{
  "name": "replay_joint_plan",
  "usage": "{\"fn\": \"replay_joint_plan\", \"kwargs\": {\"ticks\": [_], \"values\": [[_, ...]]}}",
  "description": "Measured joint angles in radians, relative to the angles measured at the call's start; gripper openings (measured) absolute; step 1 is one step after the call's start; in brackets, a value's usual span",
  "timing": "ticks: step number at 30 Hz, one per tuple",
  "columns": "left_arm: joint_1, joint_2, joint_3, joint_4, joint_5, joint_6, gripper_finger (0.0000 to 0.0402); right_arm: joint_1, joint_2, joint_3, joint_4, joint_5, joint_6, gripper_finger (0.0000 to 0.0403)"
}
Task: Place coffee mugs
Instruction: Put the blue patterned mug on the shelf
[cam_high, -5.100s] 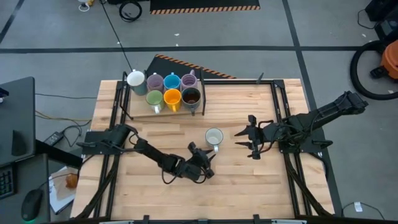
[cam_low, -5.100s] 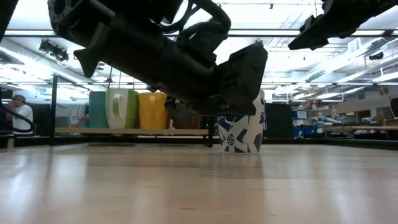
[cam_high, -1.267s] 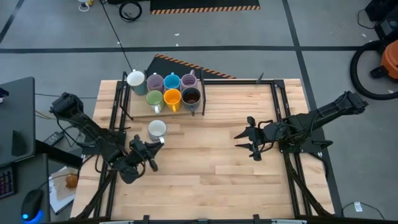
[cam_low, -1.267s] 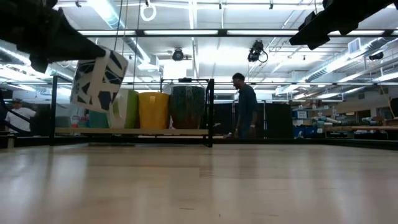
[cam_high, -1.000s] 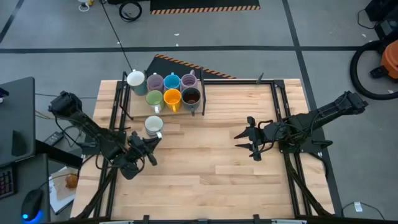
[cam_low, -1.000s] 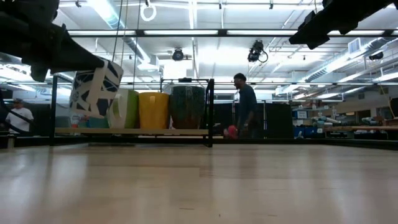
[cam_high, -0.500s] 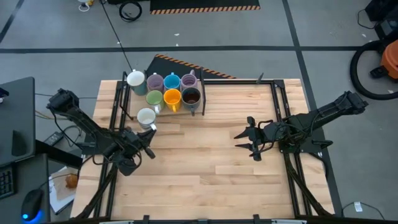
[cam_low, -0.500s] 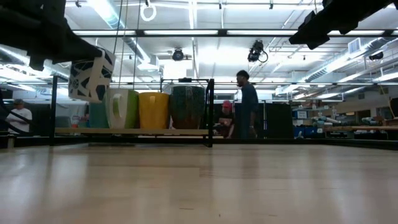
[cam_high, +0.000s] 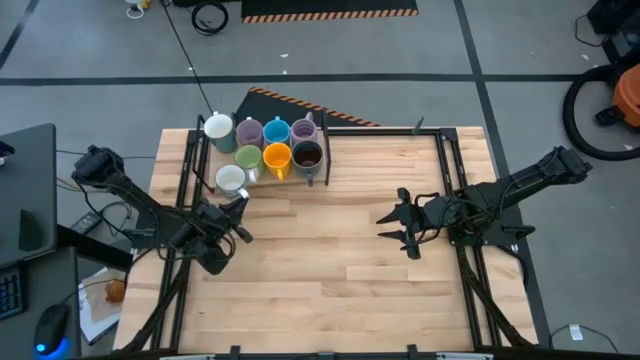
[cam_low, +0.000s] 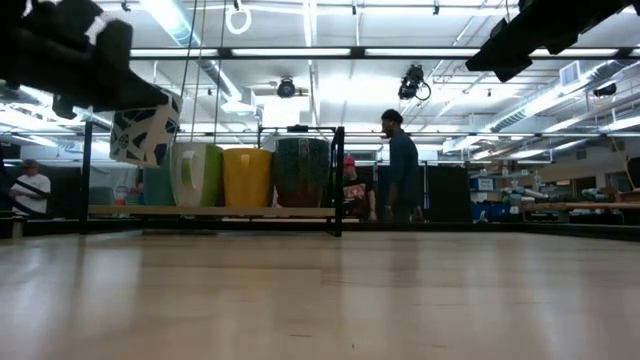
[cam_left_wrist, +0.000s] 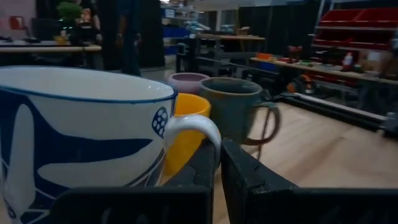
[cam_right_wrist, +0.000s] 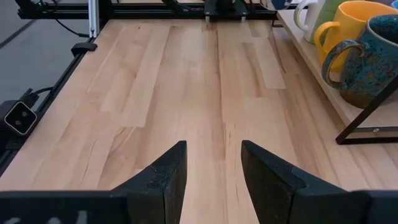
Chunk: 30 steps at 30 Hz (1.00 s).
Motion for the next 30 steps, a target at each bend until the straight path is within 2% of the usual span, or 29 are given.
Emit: {"fn": "replay_joint_plan", "kwargs": {"ticks": [16,21,30], "values": [[0.123,0.0,0.0,-0.121,0.002,-0.084,0.0016,0.026,0.0,0.0,0.02,0.011,0.008,0.0158],[0.184,0.0,0.0,-0.252,0.06,-0.238,0.0016,0.026,0.0,0.0,0.027,0.011,0.008,0.0158],[0.182,0.001,0.0,-0.546,0.105,-0.578,0.0016,0.026,0.0,0.0,0.027,0.011,0.004,0.0158]]}}
